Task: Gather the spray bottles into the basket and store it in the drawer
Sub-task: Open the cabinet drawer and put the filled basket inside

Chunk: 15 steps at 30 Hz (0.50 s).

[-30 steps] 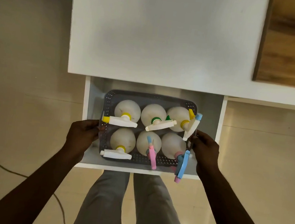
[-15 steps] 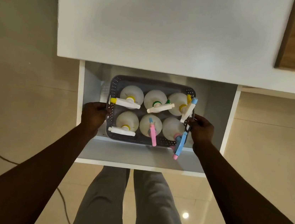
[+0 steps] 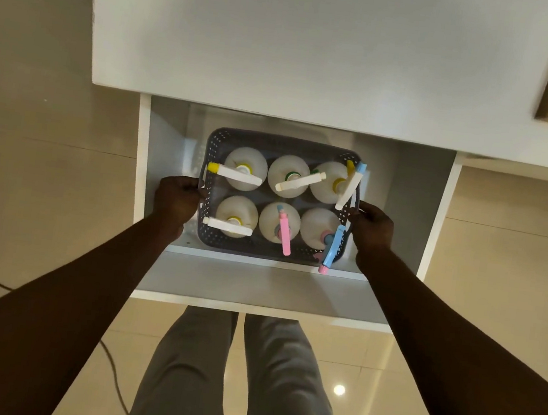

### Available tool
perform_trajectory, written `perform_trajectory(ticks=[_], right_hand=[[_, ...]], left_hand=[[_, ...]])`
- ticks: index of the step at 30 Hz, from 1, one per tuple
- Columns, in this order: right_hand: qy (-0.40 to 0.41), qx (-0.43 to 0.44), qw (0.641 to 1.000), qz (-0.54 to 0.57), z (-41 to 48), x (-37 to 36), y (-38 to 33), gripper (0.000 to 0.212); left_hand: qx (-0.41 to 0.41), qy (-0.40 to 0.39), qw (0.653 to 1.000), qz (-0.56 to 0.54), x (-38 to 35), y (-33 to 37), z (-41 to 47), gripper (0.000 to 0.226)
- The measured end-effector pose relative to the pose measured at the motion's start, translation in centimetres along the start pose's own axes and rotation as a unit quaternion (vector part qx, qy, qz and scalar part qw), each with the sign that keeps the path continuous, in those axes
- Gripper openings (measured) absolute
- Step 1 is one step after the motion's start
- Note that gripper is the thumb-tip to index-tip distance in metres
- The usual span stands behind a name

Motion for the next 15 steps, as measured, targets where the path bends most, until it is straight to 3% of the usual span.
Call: perform_trajectory(ticks=[15], right_hand=[[-0.01, -0.015, 1.0, -0.013, 1.9, -1.4, 0.7, 0.033]], left_hand=[[-0.013, -0.009, 0.999, 0.03, -1.4, -1.1, 1.8, 0.028]])
Point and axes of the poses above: each hand's wrist, its own z-axis towards the middle knuckle, its own x-axis out of the back of the hand, y = z × x, the point moved 9 cm from there along z, towards the middle knuckle, and after that the axes turned 4 degrees about -z, right-handed, at the moved point
